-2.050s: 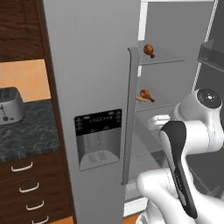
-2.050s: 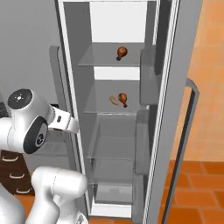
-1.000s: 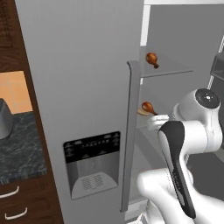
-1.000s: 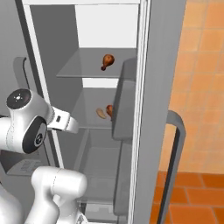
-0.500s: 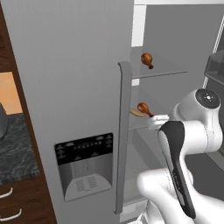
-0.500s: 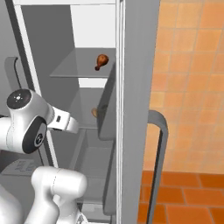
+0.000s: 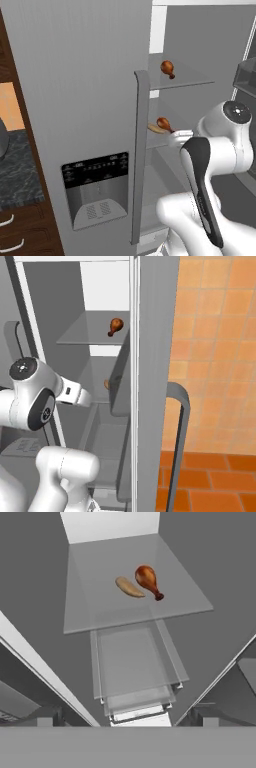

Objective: Place one sweet potato and one chicken drumstick in each tupperware on the nearby counter, to pack two identical lunches.

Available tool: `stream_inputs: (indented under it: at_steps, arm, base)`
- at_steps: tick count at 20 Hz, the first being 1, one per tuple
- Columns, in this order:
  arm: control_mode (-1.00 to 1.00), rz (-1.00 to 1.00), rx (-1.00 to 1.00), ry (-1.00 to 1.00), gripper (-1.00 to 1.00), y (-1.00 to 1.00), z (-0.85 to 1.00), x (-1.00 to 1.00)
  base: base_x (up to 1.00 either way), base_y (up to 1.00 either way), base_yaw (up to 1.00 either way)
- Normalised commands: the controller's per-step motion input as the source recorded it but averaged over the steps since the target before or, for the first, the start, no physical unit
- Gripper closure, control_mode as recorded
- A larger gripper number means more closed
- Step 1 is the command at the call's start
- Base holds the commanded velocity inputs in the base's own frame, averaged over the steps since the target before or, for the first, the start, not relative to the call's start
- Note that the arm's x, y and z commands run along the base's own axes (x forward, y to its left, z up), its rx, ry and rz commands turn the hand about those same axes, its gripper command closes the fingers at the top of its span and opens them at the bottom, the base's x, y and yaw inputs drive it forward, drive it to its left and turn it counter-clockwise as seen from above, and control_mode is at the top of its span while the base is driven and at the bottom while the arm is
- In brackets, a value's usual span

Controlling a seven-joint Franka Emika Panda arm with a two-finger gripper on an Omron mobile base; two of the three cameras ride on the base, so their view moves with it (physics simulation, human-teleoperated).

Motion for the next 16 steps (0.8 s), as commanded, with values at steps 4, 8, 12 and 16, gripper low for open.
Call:
stream_inputs:
  at_steps: [4,8,12,16]
  arm:
    - [-1.00,0.00,0.00,-0.28,-1.00,0.00,0.23,0.23]
    - [-1.00,0.00,0.00,-0.33,-1.00,-0.03,0.71,0.05]
    - [-1.00,0.00,0.00,-0.07,-1.00,-0.03,0.84,0.13]
    - [-1.00,0.00,-0.07,0.00,-1.00,-0.06,0.77,0.16]
  base:
    - [0.00,0.00,0.00]
    - [0.00,0.00,0.00]
    - [0.00,0.00,0.00]
    - [0.00,0.00,0.00]
